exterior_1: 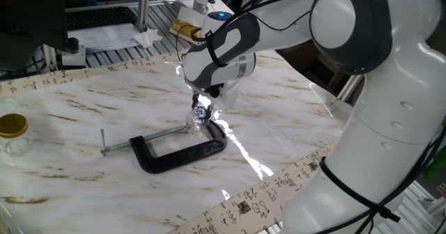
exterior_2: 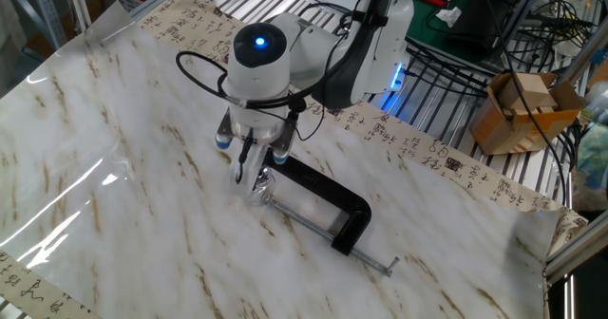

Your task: Unscrew the lid from the jar

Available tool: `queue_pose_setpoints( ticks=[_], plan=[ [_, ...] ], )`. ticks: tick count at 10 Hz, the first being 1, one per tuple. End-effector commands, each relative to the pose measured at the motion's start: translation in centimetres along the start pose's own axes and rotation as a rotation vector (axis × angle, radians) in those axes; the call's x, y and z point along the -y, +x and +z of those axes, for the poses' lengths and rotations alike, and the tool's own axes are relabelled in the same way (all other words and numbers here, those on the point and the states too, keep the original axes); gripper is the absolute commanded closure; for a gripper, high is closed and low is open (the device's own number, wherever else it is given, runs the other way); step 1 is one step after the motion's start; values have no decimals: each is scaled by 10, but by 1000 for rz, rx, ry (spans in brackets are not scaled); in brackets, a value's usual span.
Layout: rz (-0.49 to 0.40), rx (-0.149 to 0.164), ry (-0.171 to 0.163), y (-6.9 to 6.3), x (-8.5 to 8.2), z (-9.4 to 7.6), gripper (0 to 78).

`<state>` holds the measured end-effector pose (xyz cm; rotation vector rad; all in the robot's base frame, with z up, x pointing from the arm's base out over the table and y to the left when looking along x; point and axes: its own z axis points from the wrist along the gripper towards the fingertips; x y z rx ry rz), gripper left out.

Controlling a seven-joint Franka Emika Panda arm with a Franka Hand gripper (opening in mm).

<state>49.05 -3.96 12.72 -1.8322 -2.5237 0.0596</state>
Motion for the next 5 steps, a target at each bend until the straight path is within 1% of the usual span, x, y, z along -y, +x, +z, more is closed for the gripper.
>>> queue_pose_setpoints(
  ticks=[1,2,5],
  plan=[
    [-121,-17,22,2,4,5,764],
    [-183,-17,27,2,4,5,764],
    [-305,-14,30,2,4,5,764]
  ],
)
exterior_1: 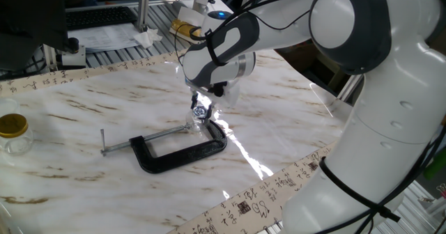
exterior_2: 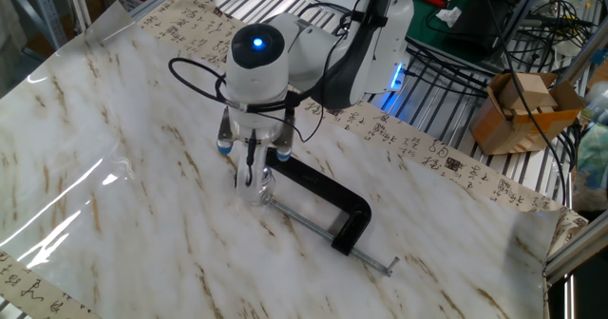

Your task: Unscrew the lid from the jar

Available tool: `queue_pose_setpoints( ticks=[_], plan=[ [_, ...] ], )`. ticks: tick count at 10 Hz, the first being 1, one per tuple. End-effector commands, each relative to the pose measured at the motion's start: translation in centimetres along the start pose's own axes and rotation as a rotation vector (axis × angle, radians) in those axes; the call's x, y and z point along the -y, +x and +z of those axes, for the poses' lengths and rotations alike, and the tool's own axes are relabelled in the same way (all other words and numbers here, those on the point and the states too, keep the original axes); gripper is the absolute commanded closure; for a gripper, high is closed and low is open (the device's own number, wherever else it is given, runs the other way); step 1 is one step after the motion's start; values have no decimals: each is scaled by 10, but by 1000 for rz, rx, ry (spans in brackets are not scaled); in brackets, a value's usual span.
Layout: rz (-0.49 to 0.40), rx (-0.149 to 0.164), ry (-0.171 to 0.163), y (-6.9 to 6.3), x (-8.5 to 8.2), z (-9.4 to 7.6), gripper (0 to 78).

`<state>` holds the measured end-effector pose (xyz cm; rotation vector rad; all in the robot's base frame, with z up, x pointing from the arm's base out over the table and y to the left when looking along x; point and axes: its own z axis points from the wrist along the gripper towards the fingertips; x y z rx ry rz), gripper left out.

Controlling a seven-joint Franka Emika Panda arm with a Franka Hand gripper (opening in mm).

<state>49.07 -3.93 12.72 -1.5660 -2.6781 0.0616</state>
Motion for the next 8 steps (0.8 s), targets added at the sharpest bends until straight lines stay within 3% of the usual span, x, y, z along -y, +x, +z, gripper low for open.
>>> queue_pose_setpoints(
  ticks=[1,3,4,8],
  plan=[
    [-147,-7,19,3,4,5,764],
    [-188,-3,21,3,4,5,764],
    [-279,2,25,3,4,5,764],
    [-447,-4,30,3,4,5,764]
  ],
)
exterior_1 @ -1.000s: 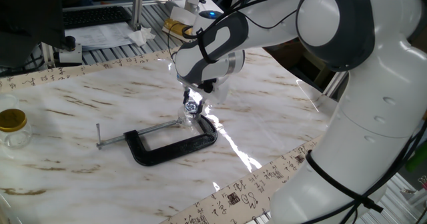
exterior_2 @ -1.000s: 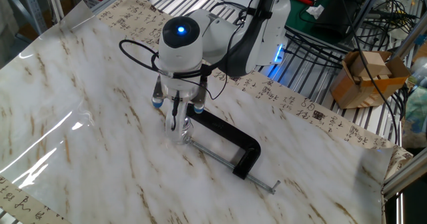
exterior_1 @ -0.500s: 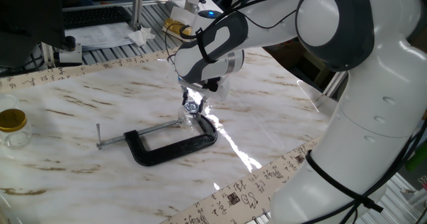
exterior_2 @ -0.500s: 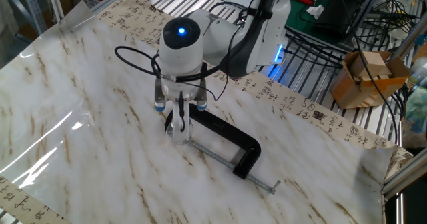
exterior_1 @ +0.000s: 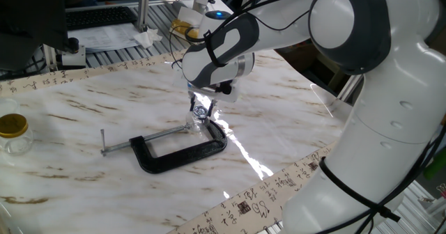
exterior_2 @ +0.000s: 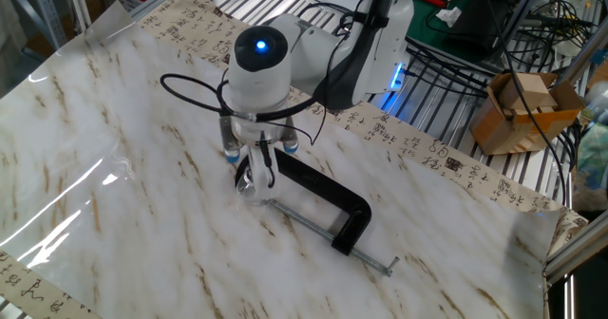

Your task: Unscrew the lid from the jar

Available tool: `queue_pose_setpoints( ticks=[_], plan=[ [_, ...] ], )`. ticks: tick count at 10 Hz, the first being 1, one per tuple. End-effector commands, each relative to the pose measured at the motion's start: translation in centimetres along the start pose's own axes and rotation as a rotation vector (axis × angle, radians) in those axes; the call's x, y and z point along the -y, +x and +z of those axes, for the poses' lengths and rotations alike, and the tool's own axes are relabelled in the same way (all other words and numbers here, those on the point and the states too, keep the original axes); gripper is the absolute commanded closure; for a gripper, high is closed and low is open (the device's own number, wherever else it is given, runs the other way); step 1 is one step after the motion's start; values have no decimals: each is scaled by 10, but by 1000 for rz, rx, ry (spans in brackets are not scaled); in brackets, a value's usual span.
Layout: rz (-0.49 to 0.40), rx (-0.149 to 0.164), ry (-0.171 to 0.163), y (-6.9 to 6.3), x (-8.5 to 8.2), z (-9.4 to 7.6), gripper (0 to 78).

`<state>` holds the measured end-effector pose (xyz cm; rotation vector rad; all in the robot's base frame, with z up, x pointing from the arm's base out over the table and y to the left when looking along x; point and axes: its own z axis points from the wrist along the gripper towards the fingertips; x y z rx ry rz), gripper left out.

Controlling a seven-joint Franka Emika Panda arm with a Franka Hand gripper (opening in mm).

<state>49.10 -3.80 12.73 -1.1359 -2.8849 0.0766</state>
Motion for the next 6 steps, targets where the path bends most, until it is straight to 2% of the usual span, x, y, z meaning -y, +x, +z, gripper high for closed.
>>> queue_pose_setpoints(
  ticks=[1,6],
  plan=[
    [-182,-19,17,3,4,5,764],
    [-328,-18,19,2,3,4,764]
  ],
)
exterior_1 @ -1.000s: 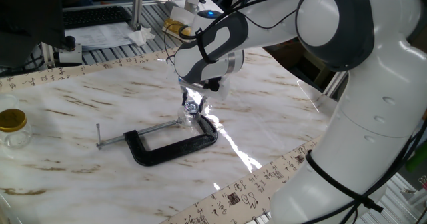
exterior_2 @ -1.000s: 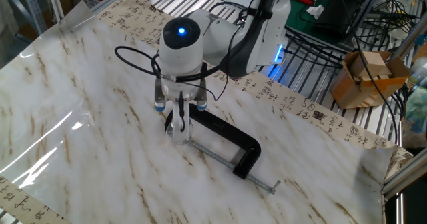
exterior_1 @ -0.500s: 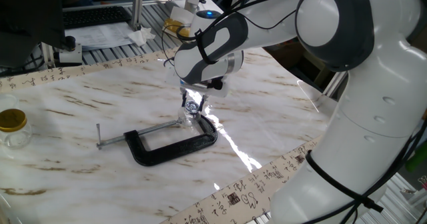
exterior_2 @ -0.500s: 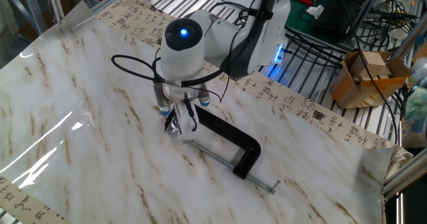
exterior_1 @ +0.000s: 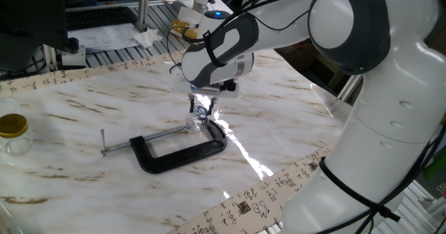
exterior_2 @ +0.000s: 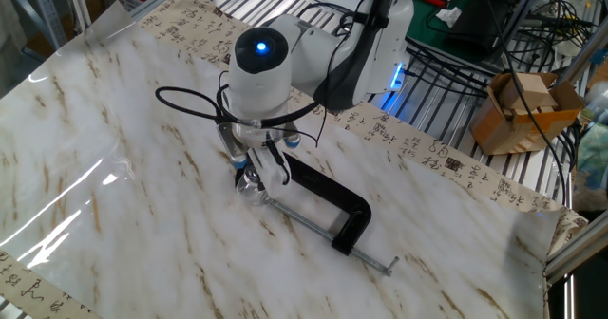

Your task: Unscrew the lid from the jar

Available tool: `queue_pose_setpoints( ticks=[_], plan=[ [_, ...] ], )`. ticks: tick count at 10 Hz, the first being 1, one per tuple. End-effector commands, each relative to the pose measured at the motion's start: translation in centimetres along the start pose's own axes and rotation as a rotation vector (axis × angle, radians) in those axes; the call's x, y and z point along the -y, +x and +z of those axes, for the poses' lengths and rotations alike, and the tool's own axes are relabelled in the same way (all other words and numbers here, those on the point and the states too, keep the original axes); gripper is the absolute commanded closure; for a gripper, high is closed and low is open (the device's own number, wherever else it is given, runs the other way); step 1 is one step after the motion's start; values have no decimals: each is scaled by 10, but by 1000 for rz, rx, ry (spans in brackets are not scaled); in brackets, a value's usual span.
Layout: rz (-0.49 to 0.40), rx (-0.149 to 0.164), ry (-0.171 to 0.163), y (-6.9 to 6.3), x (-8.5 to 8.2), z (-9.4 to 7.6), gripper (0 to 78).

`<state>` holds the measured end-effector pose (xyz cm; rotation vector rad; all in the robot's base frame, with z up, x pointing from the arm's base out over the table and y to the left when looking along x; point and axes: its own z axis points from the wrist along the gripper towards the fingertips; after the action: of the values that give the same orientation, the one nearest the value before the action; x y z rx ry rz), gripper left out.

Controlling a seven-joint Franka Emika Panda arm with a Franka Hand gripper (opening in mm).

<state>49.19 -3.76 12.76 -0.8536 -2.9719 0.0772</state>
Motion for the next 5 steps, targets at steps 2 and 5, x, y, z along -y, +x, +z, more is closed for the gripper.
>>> queue_pose_setpoints(
  ticks=[2,5],
  plan=[
    [-208,-11,22,2,2,4,764],
    [-228,-10,23,1,1,3,764]
  ],
)
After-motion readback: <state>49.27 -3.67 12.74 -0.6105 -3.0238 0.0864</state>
